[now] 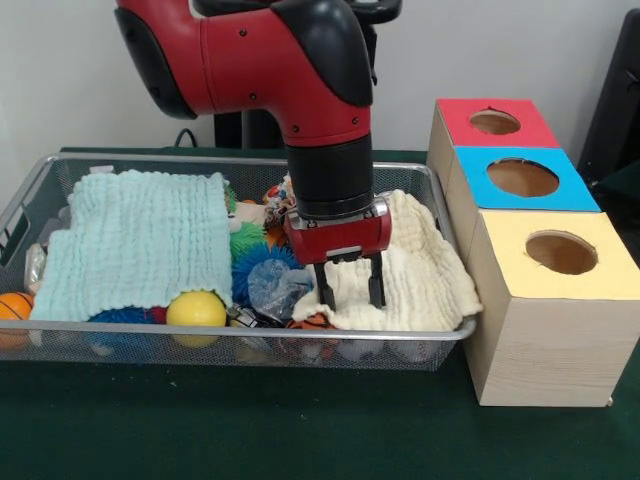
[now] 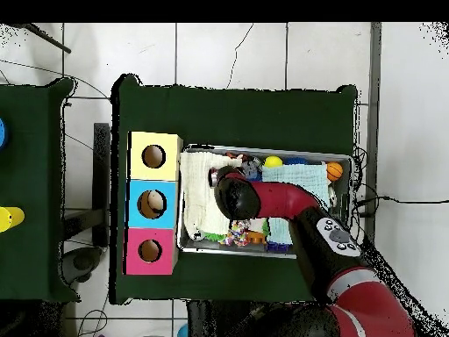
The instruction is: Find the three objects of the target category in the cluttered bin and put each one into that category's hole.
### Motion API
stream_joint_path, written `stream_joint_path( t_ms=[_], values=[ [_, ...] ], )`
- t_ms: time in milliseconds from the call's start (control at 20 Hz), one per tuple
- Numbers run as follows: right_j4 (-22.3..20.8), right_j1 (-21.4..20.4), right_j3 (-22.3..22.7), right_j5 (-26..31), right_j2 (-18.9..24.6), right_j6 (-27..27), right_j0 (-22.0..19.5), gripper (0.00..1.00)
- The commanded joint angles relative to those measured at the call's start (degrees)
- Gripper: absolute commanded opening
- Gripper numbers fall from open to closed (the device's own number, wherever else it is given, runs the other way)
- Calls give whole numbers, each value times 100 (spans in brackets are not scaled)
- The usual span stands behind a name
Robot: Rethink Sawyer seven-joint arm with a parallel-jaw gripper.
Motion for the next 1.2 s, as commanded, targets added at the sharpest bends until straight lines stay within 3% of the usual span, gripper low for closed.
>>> stream_joint_path(
  t_ms=[50,950,1200],
  values=[
    [-93,655,-111,793,456,-49,149,0],
    [-191,790,-197,1065,679,-383,17,0],
    [-209,211,-156,989,269,1,433,0]
  ],
)
